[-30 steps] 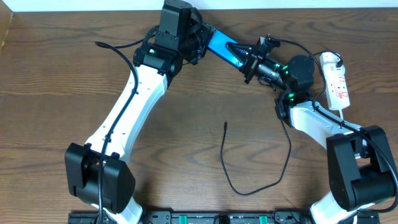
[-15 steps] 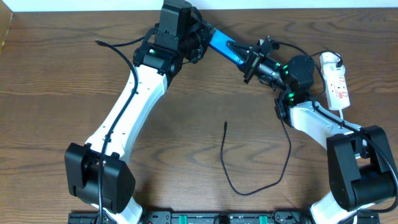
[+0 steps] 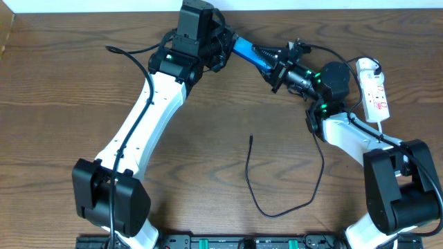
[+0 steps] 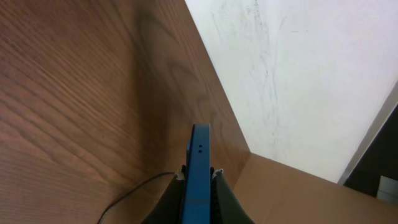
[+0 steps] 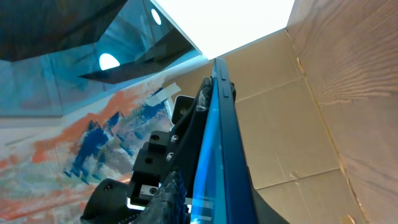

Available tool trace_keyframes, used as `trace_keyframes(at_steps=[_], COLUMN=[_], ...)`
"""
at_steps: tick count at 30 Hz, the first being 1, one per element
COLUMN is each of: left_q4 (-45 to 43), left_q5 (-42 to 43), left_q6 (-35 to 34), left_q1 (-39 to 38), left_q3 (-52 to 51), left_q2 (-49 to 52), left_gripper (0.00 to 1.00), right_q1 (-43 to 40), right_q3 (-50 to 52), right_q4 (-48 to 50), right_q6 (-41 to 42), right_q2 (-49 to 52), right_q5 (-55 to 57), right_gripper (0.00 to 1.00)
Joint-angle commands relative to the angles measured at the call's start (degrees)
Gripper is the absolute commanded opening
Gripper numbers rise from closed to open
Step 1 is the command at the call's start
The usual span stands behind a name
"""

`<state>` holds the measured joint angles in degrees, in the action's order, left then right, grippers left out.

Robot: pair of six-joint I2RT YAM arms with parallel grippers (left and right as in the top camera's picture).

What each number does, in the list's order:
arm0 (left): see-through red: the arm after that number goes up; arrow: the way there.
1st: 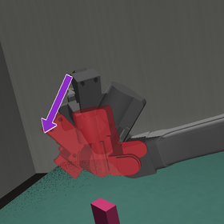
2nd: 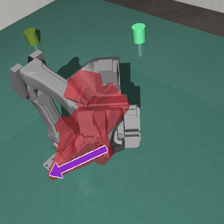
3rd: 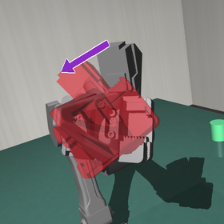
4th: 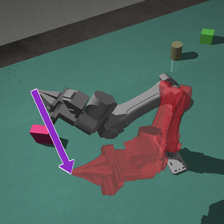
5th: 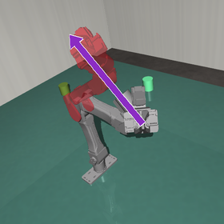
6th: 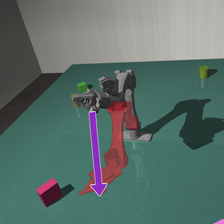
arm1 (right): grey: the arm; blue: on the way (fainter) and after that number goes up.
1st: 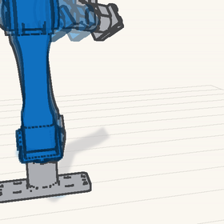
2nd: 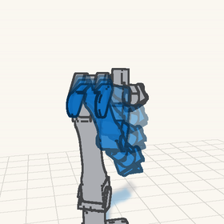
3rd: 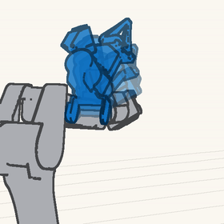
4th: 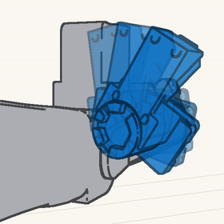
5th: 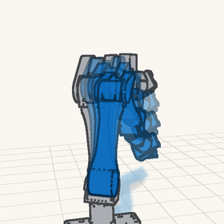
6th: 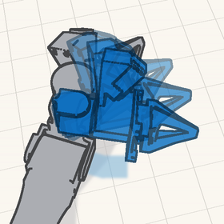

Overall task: Plug charger to phone and switch on socket
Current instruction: 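Open the right gripper to release the phone and pull it away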

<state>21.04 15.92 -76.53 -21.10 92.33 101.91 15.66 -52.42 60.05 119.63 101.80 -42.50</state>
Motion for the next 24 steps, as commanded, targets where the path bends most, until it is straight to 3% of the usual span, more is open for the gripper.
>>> trace_keyframes(at_steps=[1,7,8,12,16,21,24], left_q4=[0.48,0.46,0.44,0.44,0.46,0.46,0.55], left_q5=[-0.59,-0.61,-0.63,-0.57,0.15,5.73,13.42], left_q6=[0.42,0.42,0.42,0.42,0.22,0.2,0.22], left_q1=[-0.09,-0.07,0.0,1.55,3.61,7.85,11.61], left_q3=[-0.22,-0.22,-0.22,-0.22,-0.22,-0.22,-0.22], left_q2=[0.04,0.04,0.04,0.04,0.02,-0.13,-0.13], left_gripper=[0.08,0.07,0.08,0.08,0.08,0.07,0.08], right_q1=[0.31,0.31,0.31,0.31,0.28,0.28,0.24], right_q3=[-1.25,-1.25,-1.25,-1.25,-1.25,-1.25,-1.25], right_q4=[0.81,0.81,0.81,0.57,0.52,-0.13,-3.21], right_q6=[-2.1,-2.1,-2.1,-2.16,-2.27,-3.96,-11.1], right_q2=[-0.55,-0.55,-0.55,-0.55,-0.55,-0.55,-0.55], right_q5=[0.15,0.15,0.15,0.17,0.42,0.39,-0.17], right_gripper=[0.25,0.49,0.6,0.84,0.97,0.99,0.99])
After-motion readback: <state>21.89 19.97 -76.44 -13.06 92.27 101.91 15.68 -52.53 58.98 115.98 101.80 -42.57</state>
